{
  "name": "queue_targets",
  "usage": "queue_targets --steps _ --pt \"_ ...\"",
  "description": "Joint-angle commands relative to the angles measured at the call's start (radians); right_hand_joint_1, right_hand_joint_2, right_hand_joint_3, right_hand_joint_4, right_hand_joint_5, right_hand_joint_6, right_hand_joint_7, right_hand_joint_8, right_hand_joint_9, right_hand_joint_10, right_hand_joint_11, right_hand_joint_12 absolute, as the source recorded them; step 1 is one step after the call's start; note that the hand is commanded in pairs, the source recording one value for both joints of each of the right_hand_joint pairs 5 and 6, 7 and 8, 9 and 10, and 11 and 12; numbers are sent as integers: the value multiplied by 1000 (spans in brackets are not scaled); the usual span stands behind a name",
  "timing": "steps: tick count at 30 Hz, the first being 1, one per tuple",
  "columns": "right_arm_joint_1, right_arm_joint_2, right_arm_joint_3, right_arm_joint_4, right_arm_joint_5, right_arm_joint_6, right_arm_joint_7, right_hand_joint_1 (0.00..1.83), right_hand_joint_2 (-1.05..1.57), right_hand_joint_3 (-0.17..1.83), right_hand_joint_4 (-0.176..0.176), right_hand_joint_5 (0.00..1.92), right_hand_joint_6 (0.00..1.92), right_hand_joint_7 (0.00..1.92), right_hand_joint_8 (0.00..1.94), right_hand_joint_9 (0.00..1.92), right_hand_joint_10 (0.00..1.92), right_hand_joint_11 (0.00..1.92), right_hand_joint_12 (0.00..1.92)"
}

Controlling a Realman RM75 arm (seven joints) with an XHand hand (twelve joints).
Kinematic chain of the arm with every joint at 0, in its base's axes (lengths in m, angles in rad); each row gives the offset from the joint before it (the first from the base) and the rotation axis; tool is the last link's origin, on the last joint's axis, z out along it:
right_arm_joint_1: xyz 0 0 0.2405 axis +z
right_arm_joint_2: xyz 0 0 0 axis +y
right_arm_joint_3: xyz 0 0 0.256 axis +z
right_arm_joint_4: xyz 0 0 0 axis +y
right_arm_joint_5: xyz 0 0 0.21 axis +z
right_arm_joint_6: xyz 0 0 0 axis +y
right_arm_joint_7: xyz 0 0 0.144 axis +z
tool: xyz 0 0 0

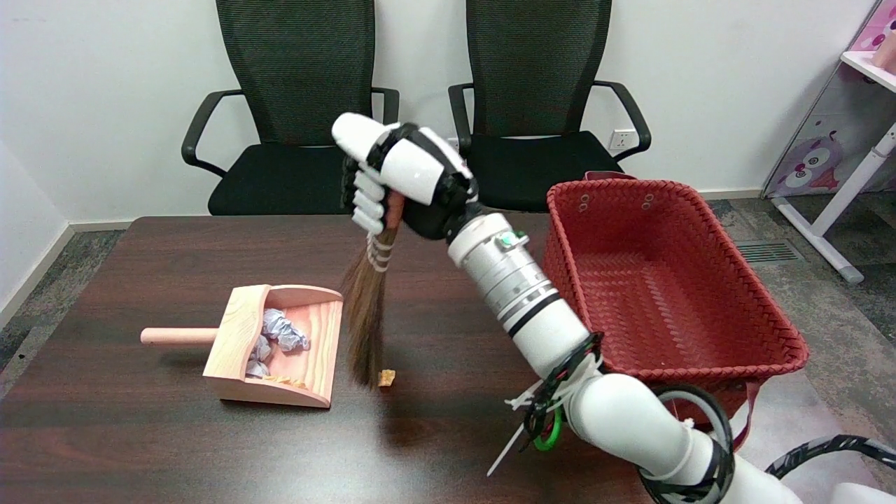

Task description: Sweep the paper ball into the dustpan.

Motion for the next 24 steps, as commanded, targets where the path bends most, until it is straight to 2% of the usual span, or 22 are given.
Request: queue_targets --steps 1,5,7,12,17,24 --pt "-75 9 19 -155 10 223 -711 1059 1571 856 32 1920 1920 1920 1920 1920 1920 1920 1920" --pt "-119 -45 23 -169 10 240 -963 1063 1571 721 31 1920 1920 1920 1920 1920 1920 1920 1920" --pt "-127 -54 26 -180 10 242 -1008 1060 1571 668 30 1920 1920 1920 1920 1920 1920 1920 1920" --pt "-139 -59 8 -191 17 261 -1007 1062 1571 637 29 1920 1920 1920 1920 1920 1920 1920 1920" --pt "-144 -63 -51 -190 89 296 -1014 1064 1571 636 29 1920 1920 1920 1920 1920 1920 1920 1920" --pt "-148 -67 -78 -195 90 316 -1007 1065 1571 647 29 1920 1920 1920 1920 1920 1920 1920 1920"
